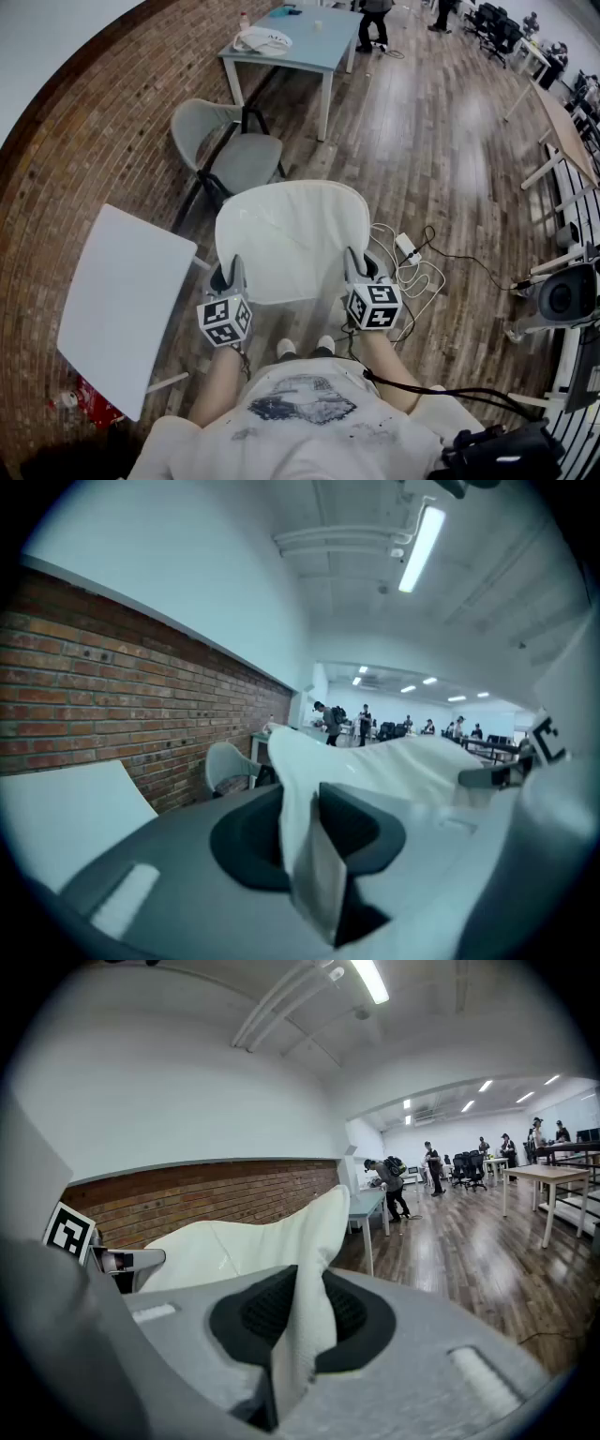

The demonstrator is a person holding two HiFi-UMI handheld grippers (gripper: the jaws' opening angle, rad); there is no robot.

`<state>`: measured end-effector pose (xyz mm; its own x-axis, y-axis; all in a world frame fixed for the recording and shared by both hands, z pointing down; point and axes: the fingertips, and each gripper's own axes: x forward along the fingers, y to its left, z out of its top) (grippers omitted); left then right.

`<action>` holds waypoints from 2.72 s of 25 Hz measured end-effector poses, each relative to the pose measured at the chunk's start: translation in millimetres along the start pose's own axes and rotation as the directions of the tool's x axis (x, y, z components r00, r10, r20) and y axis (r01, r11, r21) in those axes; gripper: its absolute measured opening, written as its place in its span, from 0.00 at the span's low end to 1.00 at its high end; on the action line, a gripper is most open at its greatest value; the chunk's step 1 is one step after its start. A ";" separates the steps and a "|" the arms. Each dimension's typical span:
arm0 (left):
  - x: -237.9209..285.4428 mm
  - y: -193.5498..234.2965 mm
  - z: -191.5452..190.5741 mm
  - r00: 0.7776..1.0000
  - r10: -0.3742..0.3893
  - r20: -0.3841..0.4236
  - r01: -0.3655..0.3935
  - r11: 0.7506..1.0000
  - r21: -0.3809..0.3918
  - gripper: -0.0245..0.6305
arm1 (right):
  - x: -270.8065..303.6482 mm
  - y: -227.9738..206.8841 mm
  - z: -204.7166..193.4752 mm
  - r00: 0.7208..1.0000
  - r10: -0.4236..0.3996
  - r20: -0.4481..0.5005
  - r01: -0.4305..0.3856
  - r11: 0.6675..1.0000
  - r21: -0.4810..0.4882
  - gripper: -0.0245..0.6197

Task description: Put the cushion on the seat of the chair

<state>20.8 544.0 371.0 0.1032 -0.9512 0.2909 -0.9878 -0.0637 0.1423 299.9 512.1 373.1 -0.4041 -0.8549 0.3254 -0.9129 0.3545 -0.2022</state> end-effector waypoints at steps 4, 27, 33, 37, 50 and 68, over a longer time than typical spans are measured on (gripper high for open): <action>-1.4 -3.4 -4.9 1.000 0.001 -0.004 -0.001 1.000 -0.001 0.17 | -2.5 -3.4 -4.1 1.000 -0.001 -0.004 0.001 1.000 0.000 0.11; 16.5 -81.4 -22.1 1.000 0.012 -0.022 -0.012 1.000 0.011 0.17 | -23.5 -85.5 -11.0 1.000 0.016 -0.018 -0.015 0.999 0.041 0.11; 36.6 -103.3 -25.4 0.999 -0.006 -0.032 0.007 1.000 0.022 0.17 | -19.6 -113.5 -12.3 1.000 0.002 -0.018 -0.001 0.998 0.058 0.11; 64.5 -104.6 -20.4 0.999 -0.016 -0.029 0.017 0.999 0.034 0.17 | -1.5 -125.1 -7.2 1.000 -0.009 -0.020 0.010 0.998 0.065 0.11; 203.9 -61.0 2.1 0.997 -0.021 -0.071 0.020 1.000 -0.011 0.17 | 141.3 -150.6 27.6 0.997 -0.021 -0.078 0.026 0.998 0.056 0.11; 355.9 71.1 75.3 0.995 0.091 -0.029 -0.093 0.992 -0.079 0.17 | 371.8 -110.0 114.2 0.990 0.083 -0.113 -0.086 0.996 -0.017 0.11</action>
<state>-21.5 178.2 413.4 0.0163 -0.9437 0.3303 -0.9807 0.0493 0.1892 256.6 112.0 410.8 -0.4824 -0.7739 0.4102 -0.8759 0.4326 -0.2139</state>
